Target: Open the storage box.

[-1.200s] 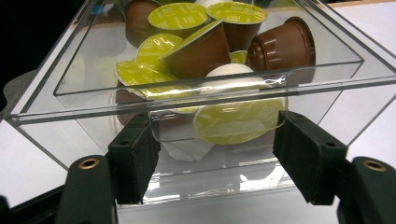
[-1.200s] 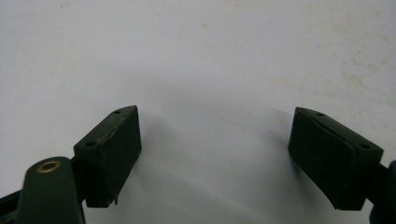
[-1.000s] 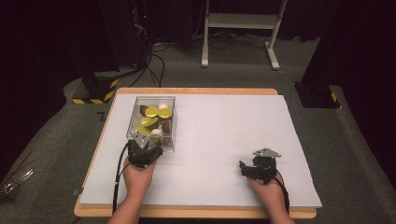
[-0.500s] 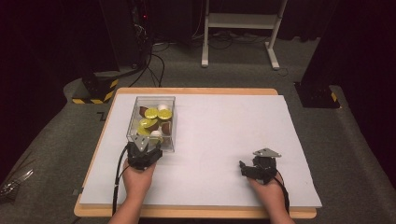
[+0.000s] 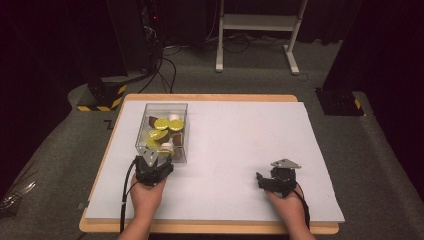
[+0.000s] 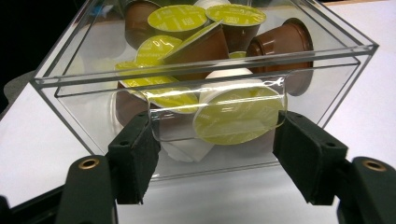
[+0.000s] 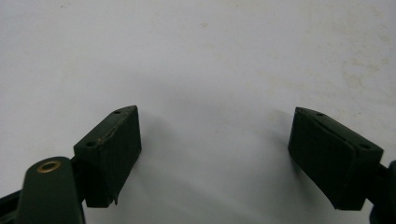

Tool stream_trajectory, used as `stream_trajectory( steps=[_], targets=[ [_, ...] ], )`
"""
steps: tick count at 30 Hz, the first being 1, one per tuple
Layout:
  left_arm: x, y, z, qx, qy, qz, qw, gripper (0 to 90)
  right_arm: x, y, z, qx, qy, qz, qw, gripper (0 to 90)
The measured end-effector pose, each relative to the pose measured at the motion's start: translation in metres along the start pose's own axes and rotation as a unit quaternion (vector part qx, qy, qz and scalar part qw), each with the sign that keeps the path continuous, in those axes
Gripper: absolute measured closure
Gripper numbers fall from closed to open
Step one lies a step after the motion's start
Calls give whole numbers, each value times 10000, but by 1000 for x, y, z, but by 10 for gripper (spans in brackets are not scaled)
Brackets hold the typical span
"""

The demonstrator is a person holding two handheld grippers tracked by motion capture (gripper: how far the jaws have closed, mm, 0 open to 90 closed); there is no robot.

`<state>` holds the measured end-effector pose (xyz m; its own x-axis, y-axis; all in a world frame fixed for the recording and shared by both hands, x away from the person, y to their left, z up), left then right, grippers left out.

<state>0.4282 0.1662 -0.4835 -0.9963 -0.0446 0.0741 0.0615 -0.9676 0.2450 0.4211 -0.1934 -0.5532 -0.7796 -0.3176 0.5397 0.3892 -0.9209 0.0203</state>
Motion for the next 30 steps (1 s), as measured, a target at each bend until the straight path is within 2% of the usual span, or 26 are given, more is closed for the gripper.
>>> stream_trajectory(
  steps=[1, 3, 5, 8, 11, 22, 30],
  targets=[
    [1, 0, 0, 32, 22, 11, 10000, 326, 0, 0, 0, 0, 0, 0, 10000, 170],
    [3, -1, -1, -27, -25, -17, 10000, 326, 0, 0, 0, 1, 2, -1, 10000, 170],
    [4, 0, 0, 24, 11, -10, 10000, 326, 0, 0, 0, 0, 1, 0, 10000, 170],
    [7, -1, -1, -32, -34, -32, 10000, 326, 0, 0, 0, 0, 1, -1, 10000, 170],
    [8, 0, -1, 33, 1, -21, 10000, 326, 0, 0, 0, 9, 5, 2, 10000, 170],
    [18, 0, -1, 54, 45, -42, 10000, 326, 0, 0, 0, 5, 1, 2, 10000, 170],
    [24, -1, -2, 13, 27, -73, 10000, 326, 0, 0, 0, 6, 2, 0, 10000, 170]
  ],
)
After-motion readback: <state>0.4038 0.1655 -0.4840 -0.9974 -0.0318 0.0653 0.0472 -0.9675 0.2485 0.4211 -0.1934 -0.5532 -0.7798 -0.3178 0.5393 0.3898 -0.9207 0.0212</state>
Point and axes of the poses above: each handheld gripper's, and its own axes: x roughly backward along the jaws, z roughly out of its top, y roughly to its right, the point moved 7 cm from there along -x, roughly forward along the jaws, and after that the axes turned 12 degrees about y, right-handed, at the moved point
